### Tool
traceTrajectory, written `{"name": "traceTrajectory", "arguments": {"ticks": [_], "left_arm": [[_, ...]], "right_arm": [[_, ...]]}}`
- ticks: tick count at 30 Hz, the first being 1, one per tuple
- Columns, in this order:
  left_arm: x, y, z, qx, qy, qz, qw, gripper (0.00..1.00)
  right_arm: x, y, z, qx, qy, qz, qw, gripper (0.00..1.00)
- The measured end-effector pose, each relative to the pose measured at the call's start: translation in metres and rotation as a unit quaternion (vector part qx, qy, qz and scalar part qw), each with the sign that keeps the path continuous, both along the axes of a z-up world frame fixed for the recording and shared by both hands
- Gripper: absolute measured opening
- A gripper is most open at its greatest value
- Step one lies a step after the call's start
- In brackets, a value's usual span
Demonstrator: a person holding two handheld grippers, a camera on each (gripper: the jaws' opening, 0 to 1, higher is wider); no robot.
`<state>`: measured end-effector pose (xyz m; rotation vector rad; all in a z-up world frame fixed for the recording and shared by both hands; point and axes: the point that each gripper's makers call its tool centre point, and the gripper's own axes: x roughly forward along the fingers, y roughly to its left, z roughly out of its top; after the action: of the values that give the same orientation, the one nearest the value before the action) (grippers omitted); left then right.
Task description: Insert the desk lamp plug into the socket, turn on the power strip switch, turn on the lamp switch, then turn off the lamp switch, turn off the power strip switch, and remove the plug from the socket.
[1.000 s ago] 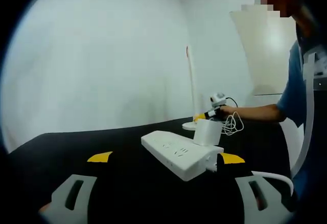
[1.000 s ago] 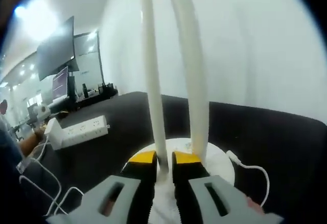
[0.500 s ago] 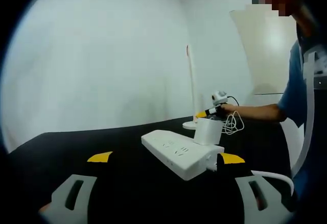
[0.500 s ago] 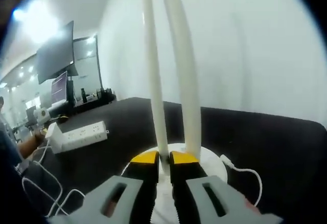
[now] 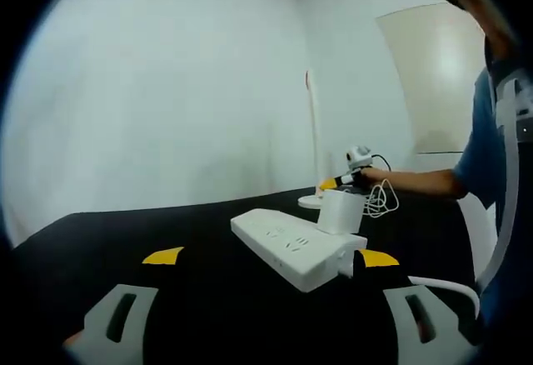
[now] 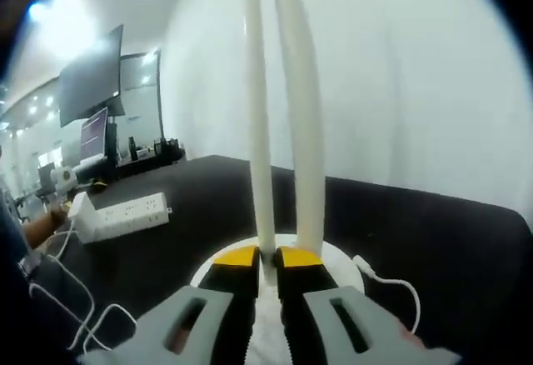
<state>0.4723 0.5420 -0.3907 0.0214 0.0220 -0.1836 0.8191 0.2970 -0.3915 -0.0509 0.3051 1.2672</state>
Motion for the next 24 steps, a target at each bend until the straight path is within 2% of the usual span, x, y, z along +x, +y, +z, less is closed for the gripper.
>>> {"name": "traceTrajectory", "arguments": {"ticks": [7, 11, 14, 16, 18, 20, 24], "left_arm": [[0.003, 0.001, -0.002, -0.005, 0.004, 0.001, 1.0000, 0.76], [0.003, 0.003, 0.001, -0.012, -0.004, 0.004, 0.9999, 0.76], [0.008, 0.007, 0.000, -0.019, 0.001, 0.018, 0.9997, 0.75], [0.009, 0.006, -0.004, -0.016, 0.010, 0.021, 0.9996, 0.75], [0.010, 0.005, -0.006, -0.015, 0.013, 0.021, 0.9996, 0.75], [0.008, 0.006, -0.007, -0.019, 0.020, 0.023, 0.9994, 0.75], [0.008, 0.007, -0.006, -0.026, 0.016, 0.030, 0.9991, 0.76]], "right_arm": [[-0.010, -0.004, 0.008, 0.017, 0.020, -0.022, 0.9994, 0.17], [-0.018, -0.008, 0.010, 0.015, 0.017, -0.030, 0.9993, 0.20], [-0.026, -0.018, 0.008, 0.009, 0.009, -0.042, 0.9990, 0.22], [-0.028, -0.023, 0.008, 0.025, 0.004, -0.067, 0.9974, 0.22], [-0.031, -0.026, 0.010, 0.053, 0.014, -0.079, 0.9954, 0.22], [-0.034, -0.030, 0.009, 0.048, 0.015, -0.077, 0.9958, 0.22], [-0.034, -0.036, 0.011, 0.041, -0.014, -0.086, 0.9954, 0.22]]}}
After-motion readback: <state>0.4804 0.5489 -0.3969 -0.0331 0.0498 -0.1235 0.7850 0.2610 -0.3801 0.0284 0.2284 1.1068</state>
